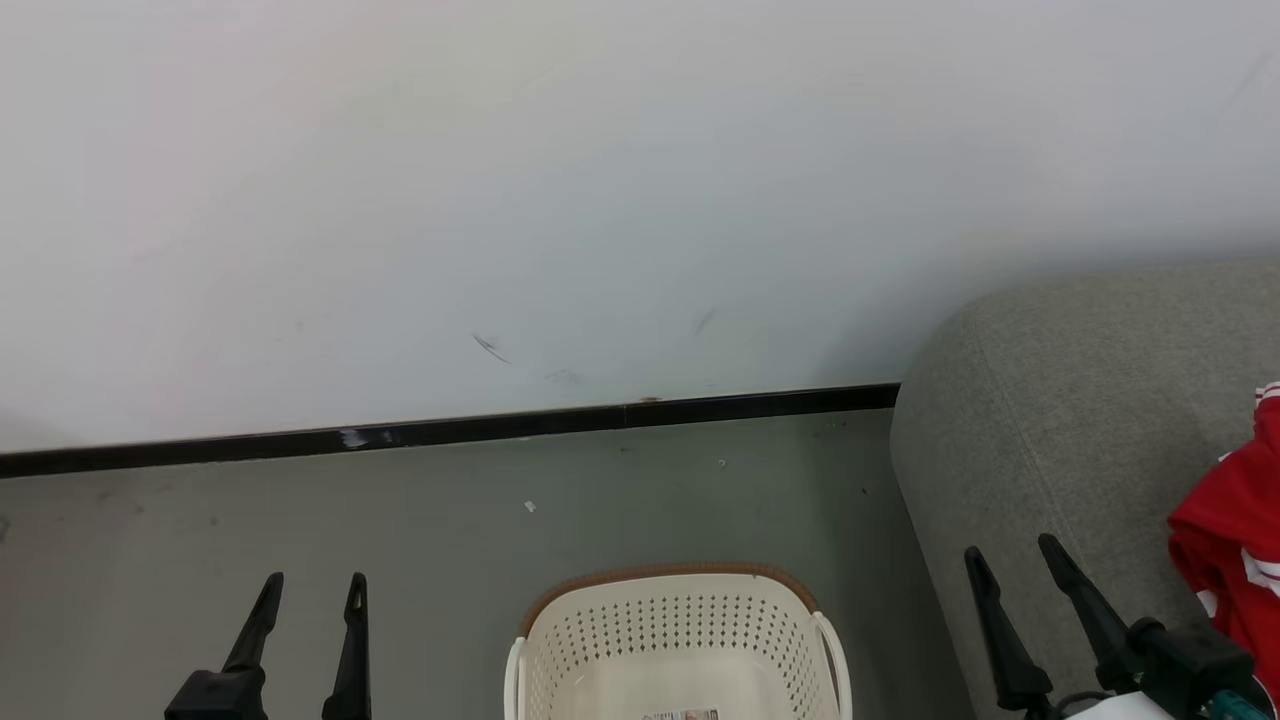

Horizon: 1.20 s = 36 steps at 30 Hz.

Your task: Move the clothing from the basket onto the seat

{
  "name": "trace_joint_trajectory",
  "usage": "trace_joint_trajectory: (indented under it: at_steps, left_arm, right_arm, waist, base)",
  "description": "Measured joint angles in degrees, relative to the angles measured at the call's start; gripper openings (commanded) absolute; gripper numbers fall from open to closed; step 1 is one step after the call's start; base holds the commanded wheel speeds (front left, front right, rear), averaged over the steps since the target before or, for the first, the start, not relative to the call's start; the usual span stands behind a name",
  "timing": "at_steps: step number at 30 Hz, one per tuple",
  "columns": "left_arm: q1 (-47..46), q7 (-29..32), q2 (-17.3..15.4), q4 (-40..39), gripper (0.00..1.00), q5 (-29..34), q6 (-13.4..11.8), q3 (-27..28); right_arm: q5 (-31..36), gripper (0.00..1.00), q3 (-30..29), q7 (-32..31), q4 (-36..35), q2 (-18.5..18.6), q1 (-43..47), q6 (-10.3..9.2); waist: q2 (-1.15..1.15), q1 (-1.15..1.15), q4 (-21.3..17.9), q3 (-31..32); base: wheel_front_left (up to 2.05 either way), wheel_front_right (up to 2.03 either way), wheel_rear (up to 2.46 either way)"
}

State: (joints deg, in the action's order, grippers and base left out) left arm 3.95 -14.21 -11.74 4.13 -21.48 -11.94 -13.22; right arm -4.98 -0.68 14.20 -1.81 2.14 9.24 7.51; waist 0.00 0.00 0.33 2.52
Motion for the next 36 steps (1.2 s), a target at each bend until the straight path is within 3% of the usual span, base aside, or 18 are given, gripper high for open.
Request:
trace_joint_trajectory:
  at_steps: [7, 8, 14, 21, 31, 36]
  left_arm:
    - [-0.2, 0.0, -0.1, 0.3, 1.00, 0.0, 0.0, -0.2]
    - [-0.2, 0.0, 0.0, 0.5, 0.00, 0.0, 0.0, -0.2]
    - [2.2, 0.1, 2.4, 2.9, 0.00, -0.3, 0.0, -1.0]
    - [2.3, 0.8, 2.5, 2.9, 0.00, -3.8, 0.6, -0.5]
    - [2.3, 2.8, 3.0, 2.8, 0.00, -12.3, 2.6, 1.2]
    - [2.2, 3.6, 3.5, 2.8, 0.00, -15.7, 3.2, 2.0]
  right_arm:
    - [0.0, 1.00, -0.2, 0.0, -0.3, 0.0, 0.0, 0.00]
    - [0.0, 0.00, -0.3, 0.0, 0.0, 0.0, 0.0, 0.00]
    - [0.0, 0.00, 0.1, -0.1, 2.7, -0.6, 1.1, 0.00]
    - [-3.5, 0.00, 1.6, -0.1, 2.1, -0.6, 1.6, 0.00]
    - [-14.0, 0.00, 1.9, -0.2, 1.4, -0.6, 2.5, 0.00]
    - [-19.6, 0.00, 1.3, -1.3, 2.1, -0.6, 2.2, 0.00]
  waist:
    - [0.00, 0.00, 0.2, -0.3]
    - [0.00, 0.00, 0.2, -0.4]
    - [0.00, 0.00, 0.2, -0.4]
    - [0.00, 0.00, 0.1, -0.5]
    - [0.00, 0.03, 0.1, -0.9]
    - [0.00, 0.17, 0.1, -0.9]
  base:
    - [0.00, 0.00, 0.00]
    - [0.00, 0.00, 0.00]
    - [0.00, 0.00, 0.00]
    - [0.00, 0.00, 0.00]
    - [0.00, 0.00, 0.00]
    - [0.00, 0.00, 0.00]
